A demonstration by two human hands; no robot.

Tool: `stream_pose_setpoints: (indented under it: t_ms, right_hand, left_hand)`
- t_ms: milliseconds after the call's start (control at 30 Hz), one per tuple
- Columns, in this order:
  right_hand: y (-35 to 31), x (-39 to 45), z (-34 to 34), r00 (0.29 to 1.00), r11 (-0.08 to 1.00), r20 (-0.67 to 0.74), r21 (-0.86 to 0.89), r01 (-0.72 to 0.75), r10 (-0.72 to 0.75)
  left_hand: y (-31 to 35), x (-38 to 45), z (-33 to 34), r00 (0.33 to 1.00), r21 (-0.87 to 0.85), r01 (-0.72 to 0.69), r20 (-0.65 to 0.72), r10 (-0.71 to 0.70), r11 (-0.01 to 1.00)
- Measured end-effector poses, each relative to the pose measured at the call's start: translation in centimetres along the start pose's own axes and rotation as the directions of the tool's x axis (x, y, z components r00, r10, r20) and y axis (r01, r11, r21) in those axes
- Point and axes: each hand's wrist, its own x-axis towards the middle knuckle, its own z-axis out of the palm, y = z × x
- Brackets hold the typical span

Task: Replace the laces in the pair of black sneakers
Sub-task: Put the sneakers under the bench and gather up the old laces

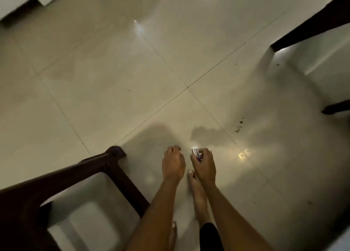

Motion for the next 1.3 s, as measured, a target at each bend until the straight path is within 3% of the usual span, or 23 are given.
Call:
stream_pose_setpoints:
  t_ms: [100, 267, 367, 467, 533, 700, 833, 967, 1100, 1167, 1233, 1300]
  right_hand:
    - [0.6, -6.2, -5.1, 0.978, 0.981, -0.132, 0.128, -0.142, 0.159]
    - [2.2, -15.6, -13.0, 0.867, 0.913, -0.328, 0.29, -0.286, 0.375]
    - [4.0, -20.6, -16.4, 0.79, 0.86, -0.406, 0.425, -0.282, 0.46]
    - [7.7, -26.3, -19.6, 0.685, 0.781, -0.464, 0.57, -0.255, 0.562]
    - [8.7, -28.5, -20.6, 0.65, 0.76, -0.484, 0.606, -0.234, 0.586]
    - [14.4, -38.3, -24.3, 0.47, 0.685, -0.545, 0.702, -0.198, 0.694]
    - [18.4, -46.9, -26.2, 0.238, 0.591, -0.552, 0.795, -0.139, 0.799]
    - [22.9, -54.5, -26.4, -0.014, 0.476, -0.478, 0.877, -0.067, 0.878]
    - [28.5, -60.7, -25.8, -0.177, 0.39, -0.395, 0.919, -0.062, 0.901]
    - [32.3, -63.1, -25.2, -0.205, 0.373, -0.386, 0.922, -0.1, 0.899]
    - [36.0, -64.7, -24.5, -0.145, 0.367, -0.403, 0.903, -0.221, 0.904]
    - [38.7, -65.6, -23.8, -0.054, 0.376, -0.415, 0.866, -0.331, 0.908]
  left_hand:
    - [4.0, -6.2, -1.6, 0.993, 0.101, -0.106, 0.066, 0.1, 0.989]
    - [9.5, -17.2, -2.4, 0.929, 0.245, -0.361, 0.177, 0.324, 0.9]
    - [11.2, -23.7, -1.1, 0.822, 0.331, -0.562, 0.319, 0.471, 0.758]
    - [12.3, -31.0, 1.2, 0.652, 0.351, -0.757, 0.453, 0.608, 0.55]
    - [12.3, -33.4, 1.9, 0.614, 0.36, -0.789, 0.459, 0.642, 0.497]
    - [13.9, -43.1, 5.2, 0.445, 0.254, -0.896, 0.496, 0.746, 0.365]
    - [14.4, -50.9, 7.4, 0.277, 0.172, -0.961, 0.538, 0.796, 0.218]
    - [13.5, -58.6, 9.8, 0.04, 0.035, -0.999, 0.642, 0.766, 0.023]
    - [11.9, -65.5, 13.9, -0.125, -0.08, -0.992, 0.733, 0.669, -0.097]
    - [11.5, -68.5, 16.6, -0.226, -0.12, -0.971, 0.743, 0.63, -0.206]
    - [11.2, -70.5, 19.3, -0.295, -0.143, -0.944, 0.772, 0.562, -0.299]
    - [11.0, -71.3, 21.6, -0.284, -0.114, -0.939, 0.79, 0.544, -0.325]
